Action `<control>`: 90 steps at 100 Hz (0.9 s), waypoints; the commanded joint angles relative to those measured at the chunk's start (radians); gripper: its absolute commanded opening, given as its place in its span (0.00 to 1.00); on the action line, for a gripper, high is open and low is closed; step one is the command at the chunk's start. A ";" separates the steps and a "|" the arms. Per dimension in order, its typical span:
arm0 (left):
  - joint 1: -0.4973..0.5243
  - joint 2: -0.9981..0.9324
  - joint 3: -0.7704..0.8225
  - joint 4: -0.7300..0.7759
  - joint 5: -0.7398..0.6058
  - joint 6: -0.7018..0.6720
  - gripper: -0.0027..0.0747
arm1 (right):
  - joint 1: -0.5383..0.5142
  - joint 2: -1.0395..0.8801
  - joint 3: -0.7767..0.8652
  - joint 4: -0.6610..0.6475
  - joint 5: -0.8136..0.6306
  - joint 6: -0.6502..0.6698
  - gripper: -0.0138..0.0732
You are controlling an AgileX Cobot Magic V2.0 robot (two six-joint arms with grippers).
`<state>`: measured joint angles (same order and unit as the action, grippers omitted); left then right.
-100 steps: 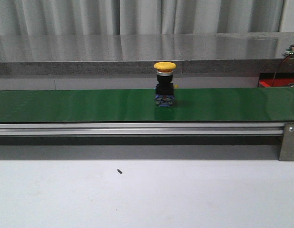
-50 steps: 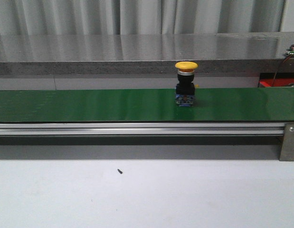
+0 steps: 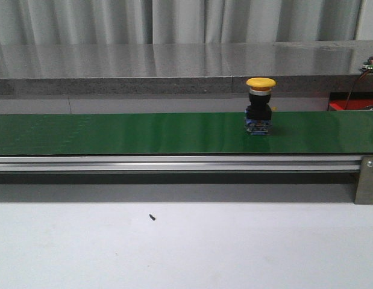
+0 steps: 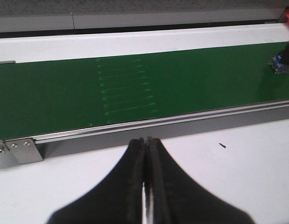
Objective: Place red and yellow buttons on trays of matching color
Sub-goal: 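Carry the yellow button into the yellow tray and open the right gripper, then return the right gripper to the conveyor end and grasp the next yellow button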
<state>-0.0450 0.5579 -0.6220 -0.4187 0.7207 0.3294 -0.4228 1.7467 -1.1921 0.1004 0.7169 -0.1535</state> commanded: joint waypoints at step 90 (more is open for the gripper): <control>-0.010 0.000 -0.028 -0.025 -0.059 -0.007 0.01 | 0.457 -0.162 -0.133 0.030 0.201 -0.272 0.90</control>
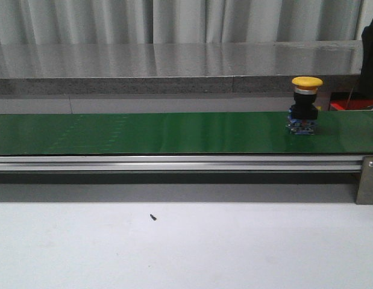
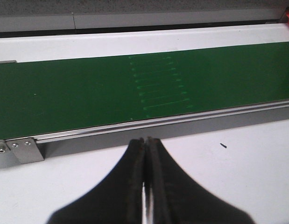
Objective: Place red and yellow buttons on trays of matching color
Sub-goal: 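Return the right gripper to the conveyor end and grasp the next yellow button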
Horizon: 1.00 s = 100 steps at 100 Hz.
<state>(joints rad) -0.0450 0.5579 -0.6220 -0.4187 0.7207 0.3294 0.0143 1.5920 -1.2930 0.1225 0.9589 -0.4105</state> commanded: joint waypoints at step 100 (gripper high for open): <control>-0.010 0.000 -0.028 -0.025 -0.059 -0.007 0.01 | 0.030 0.100 -0.035 0.082 -0.243 0.029 0.48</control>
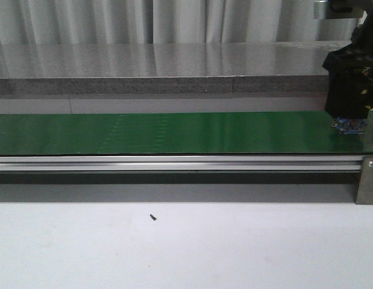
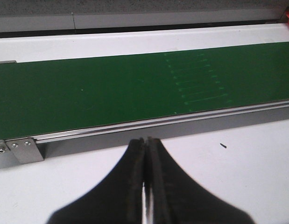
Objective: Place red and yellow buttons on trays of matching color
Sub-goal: 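Return the right gripper to the conveyor end and grasp the next yellow button, then lower the yellow button into the yellow tray beside the first and release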
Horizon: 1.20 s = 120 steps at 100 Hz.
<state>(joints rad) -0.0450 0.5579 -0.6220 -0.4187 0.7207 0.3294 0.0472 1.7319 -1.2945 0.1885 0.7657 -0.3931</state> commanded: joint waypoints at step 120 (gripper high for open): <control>-0.010 0.000 -0.028 -0.025 -0.059 -0.007 0.01 | -0.473 -0.477 0.151 0.036 -0.070 0.059 0.35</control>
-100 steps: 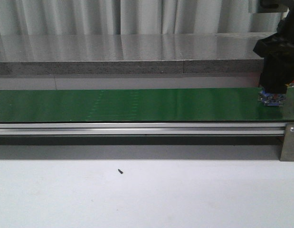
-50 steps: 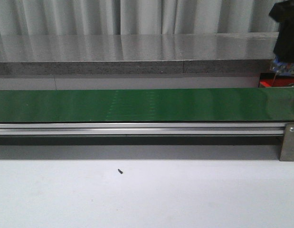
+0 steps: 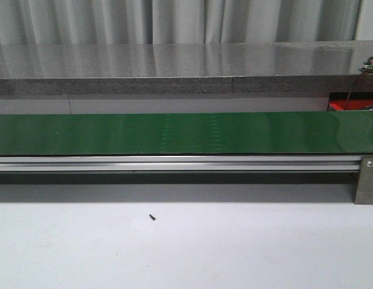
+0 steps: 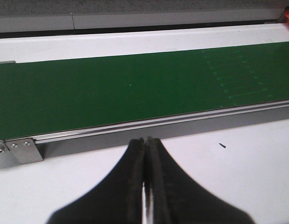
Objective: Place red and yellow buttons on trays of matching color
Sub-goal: 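Lower the yellow button into the yellow tray beside the first and release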
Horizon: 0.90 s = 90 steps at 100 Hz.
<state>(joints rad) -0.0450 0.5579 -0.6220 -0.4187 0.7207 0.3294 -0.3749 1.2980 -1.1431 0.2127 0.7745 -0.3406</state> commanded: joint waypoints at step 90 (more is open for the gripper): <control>-0.010 0.000 -0.028 -0.025 -0.059 -0.007 0.01 | -0.275 0.255 0.124 0.030 -0.296 0.112 0.35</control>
<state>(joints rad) -0.0450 0.5579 -0.6220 -0.4187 0.7207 0.3294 -0.6413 1.5388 -0.9938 0.2238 0.5531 -0.2336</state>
